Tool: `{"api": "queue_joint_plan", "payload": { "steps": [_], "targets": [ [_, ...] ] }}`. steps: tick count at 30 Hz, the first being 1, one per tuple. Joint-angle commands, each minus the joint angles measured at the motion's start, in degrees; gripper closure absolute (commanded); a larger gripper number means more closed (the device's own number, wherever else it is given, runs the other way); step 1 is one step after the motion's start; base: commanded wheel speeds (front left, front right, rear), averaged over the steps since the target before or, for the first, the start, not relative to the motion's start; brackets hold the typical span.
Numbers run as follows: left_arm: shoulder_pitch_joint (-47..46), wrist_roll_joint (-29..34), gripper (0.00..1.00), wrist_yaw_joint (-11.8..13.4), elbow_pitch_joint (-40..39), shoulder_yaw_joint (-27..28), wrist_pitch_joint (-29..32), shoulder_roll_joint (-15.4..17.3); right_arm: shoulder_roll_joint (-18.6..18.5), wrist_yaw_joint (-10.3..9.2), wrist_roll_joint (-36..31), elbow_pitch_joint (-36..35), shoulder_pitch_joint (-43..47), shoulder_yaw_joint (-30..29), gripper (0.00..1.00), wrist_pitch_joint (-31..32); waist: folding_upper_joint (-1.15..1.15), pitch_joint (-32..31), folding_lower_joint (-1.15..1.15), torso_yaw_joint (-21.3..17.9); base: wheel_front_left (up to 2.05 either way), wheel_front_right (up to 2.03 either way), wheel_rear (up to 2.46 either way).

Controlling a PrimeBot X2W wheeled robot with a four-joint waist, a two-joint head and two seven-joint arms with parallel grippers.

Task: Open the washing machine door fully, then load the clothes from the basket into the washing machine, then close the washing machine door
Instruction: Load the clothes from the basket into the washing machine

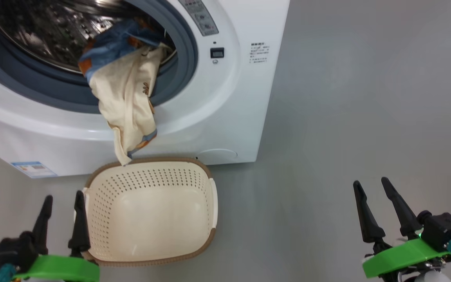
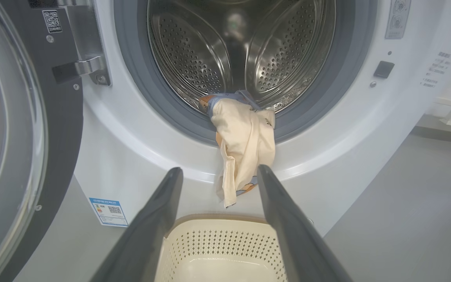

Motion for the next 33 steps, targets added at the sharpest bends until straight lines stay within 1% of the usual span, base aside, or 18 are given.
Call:
{"api": "queue_joint_plan", "payload": {
  "steps": [1,13,14,22,27,33],
  "targets": [
    [-2.62,-0.41,0.0,0.02,-0.42,1.54,-0.32,2.06,-0.33,0.25,-0.49,-1.62,-2.04,1.3,0.0,-0.47,0.0,3.4,0.0,-1.31,0.0,0.0,0.0],
    [-14.2,-2.45,0.0,0.02,5.42,0.33,-0.32,6.64,2.47,0.25,-1.53,-2.78,-8.3,1.84,0.0,-0.47,0.0,14.43,0.0,-4.48,0.0,0.0,0.0],
    [-14.2,-2.45,0.0,0.02,5.42,0.33,-0.32,6.64,2.47,0.25,-1.53,-2.78,-8.3,1.84,0.0,-0.47,0.0,14.43,0.0,-4.48,0.0,0.0,0.0],
    [-22.78,-3.73,0.0,0.02,11.84,-2.12,-0.32,9.88,4.08,0.25,-1.91,-3.4,-11.96,1.98,0.0,-0.47,0.0,20.48,0.0,-6.16,0.0,0.0,0.0],
    [-26.95,-4.37,0.0,0.02,15.41,-3.78,-0.32,11.2,4.73,0.25,-1.99,-3.53,-13.45,2.08,0.0,-0.47,0.0,22.58,0.0,-7.49,0.0,0.0,0.0],
    [-29.93,-5.15,0.0,0.02,17.75,-5.98,-0.32,12.58,5.12,0.25,-1.77,-3.69,-13.85,2.0,0.0,-0.47,0.0,23.73,0.0,-9.12,0.0,0.0,0.0]
  ]
}}
